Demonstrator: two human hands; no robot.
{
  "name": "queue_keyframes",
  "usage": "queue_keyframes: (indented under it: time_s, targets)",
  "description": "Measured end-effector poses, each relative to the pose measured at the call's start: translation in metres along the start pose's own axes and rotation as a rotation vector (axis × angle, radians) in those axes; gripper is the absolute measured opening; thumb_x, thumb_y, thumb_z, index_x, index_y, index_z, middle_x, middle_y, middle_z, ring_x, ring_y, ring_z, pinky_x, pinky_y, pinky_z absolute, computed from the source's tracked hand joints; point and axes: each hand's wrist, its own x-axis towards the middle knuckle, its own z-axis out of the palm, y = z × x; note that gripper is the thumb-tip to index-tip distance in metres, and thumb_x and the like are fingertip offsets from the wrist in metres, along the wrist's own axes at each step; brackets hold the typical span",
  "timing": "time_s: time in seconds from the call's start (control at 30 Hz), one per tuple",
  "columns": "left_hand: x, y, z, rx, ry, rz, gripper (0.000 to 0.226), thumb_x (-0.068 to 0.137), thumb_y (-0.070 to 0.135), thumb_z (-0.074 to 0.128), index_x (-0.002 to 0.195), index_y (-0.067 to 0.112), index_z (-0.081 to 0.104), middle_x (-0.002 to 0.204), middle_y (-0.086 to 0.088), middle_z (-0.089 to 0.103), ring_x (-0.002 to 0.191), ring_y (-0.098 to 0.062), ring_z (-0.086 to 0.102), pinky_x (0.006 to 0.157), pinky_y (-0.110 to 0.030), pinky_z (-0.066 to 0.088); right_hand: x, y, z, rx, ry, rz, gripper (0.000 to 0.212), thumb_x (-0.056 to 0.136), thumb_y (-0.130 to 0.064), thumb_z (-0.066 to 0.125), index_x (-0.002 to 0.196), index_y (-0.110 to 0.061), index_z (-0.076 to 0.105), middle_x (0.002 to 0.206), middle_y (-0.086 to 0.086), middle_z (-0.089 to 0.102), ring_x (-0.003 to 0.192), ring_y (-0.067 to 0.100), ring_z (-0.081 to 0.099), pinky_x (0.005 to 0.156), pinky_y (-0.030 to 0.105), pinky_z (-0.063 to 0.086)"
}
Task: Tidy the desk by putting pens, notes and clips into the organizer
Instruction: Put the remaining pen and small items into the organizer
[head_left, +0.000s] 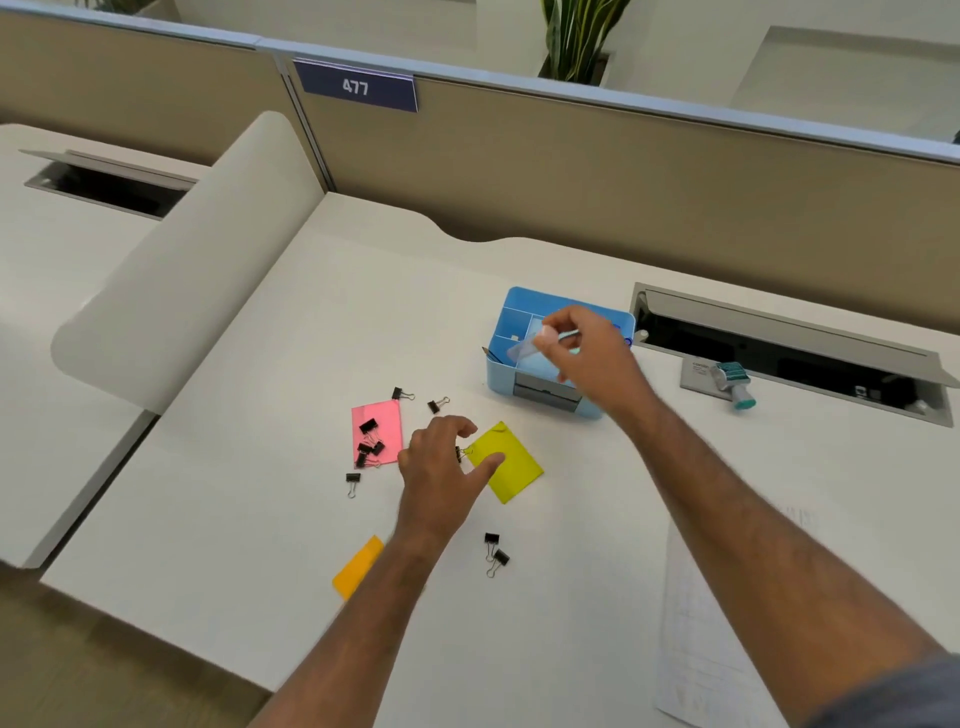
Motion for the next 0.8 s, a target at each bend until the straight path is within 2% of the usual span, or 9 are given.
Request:
queue_keyframes:
  time_s: [0.17, 0.23, 0.3, 0.37, 0.43, 0.6, 0.7, 0.8]
  targets:
    - [-0.008, -0.02, 0.003, 0.023, -0.036, -0.055, 0.036, 0.085, 0.052, 0.075, 0.108, 0.033, 0.055, 0.107, 0.021, 0.057, 0.103, -0.009, 0.05, 0.092, -0.035, 0.033, 0.04, 0.001, -0.018, -0.135, 0.124, -0.045, 0.015, 0.105, -0.025, 0.056, 0.113, -0.014, 0.063, 0.113, 0.005, 0.066, 0.093, 0.017, 0.07, 0.05, 0.011, 0.05]
    - [-0.01, -0.025, 0.003, 0.039, -0.053, -0.081, 0.035, 0.085, 0.051, 0.075, 0.107, 0.035, 0.054, 0.108, 0.022, 0.057, 0.104, -0.009, 0.05, 0.09, -0.034, 0.029, 0.053, 0.004, -0.021, -0.222, 0.136, -0.052, 0.015, 0.106, -0.024, 0.053, 0.114, -0.014, 0.062, 0.116, 0.007, 0.064, 0.093, 0.018, 0.07, 0.053, 0.013, 0.053]
    - [-0.012, -0.03, 0.003, 0.052, -0.061, -0.098, 0.034, 0.086, 0.051, 0.075, 0.107, 0.035, 0.054, 0.107, 0.023, 0.056, 0.105, -0.009, 0.05, 0.089, -0.033, 0.027, 0.061, 0.007, -0.021, -0.303, 0.134, -0.045, 0.015, 0.105, -0.022, 0.053, 0.113, -0.012, 0.061, 0.116, 0.007, 0.063, 0.098, 0.022, 0.069, 0.066, 0.026, 0.062]
    - [-0.013, -0.033, 0.003, 0.061, -0.066, -0.111, 0.033, 0.086, 0.051, 0.075, 0.107, 0.034, 0.055, 0.107, 0.023, 0.056, 0.105, -0.01, 0.051, 0.089, -0.033, 0.027, 0.066, 0.009, -0.018, -0.37, 0.112, -0.031, 0.017, 0.105, -0.02, 0.052, 0.114, -0.009, 0.062, 0.116, 0.008, 0.063, 0.102, 0.025, 0.066, 0.082, 0.045, 0.062]
    - [-0.013, -0.035, 0.003, 0.073, -0.075, -0.122, 0.034, 0.086, 0.052, 0.074, 0.108, 0.033, 0.056, 0.107, 0.022, 0.056, 0.106, -0.01, 0.051, 0.089, -0.034, 0.027, 0.07, 0.011, -0.015, -0.419, 0.084, -0.016, 0.019, 0.104, -0.019, 0.051, 0.115, -0.007, 0.063, 0.115, 0.01, 0.065, 0.102, 0.027, 0.065, 0.087, 0.051, 0.059]
    - [-0.013, -0.037, 0.004, 0.075, -0.092, -0.147, 0.036, 0.086, 0.052, 0.074, 0.11, 0.031, 0.057, 0.109, 0.02, 0.057, 0.106, -0.011, 0.049, 0.09, -0.034, 0.027, 0.073, 0.014, -0.009, -0.49, 0.052, -0.004, 0.024, 0.104, -0.016, 0.052, 0.111, 0.002, 0.066, 0.111, 0.019, 0.07, 0.103, 0.034, 0.065, 0.089, 0.047, 0.054]
    - [-0.011, -0.036, 0.006, 0.088, -0.102, -0.14, 0.037, 0.086, 0.051, 0.074, 0.111, 0.031, 0.057, 0.111, 0.019, 0.057, 0.106, -0.011, 0.05, 0.089, -0.033, 0.027, 0.07, 0.018, -0.009, -0.481, 0.022, 0.001, 0.026, 0.106, -0.025, 0.055, 0.116, -0.003, 0.066, 0.116, 0.013, 0.069, 0.107, 0.028, 0.063, 0.089, 0.041, 0.052]
    - [-0.009, -0.033, 0.009, 0.113, -0.096, -0.114, 0.039, 0.085, 0.051, 0.076, 0.113, 0.03, 0.058, 0.113, 0.017, 0.059, 0.108, -0.013, 0.049, 0.087, -0.033, 0.029, 0.065, 0.019, -0.008, -0.362, 0.012, 0.006, 0.026, 0.105, -0.028, 0.06, 0.121, -0.008, 0.064, 0.122, 0.008, 0.065, 0.109, 0.024, 0.064, 0.088, 0.042, 0.059]
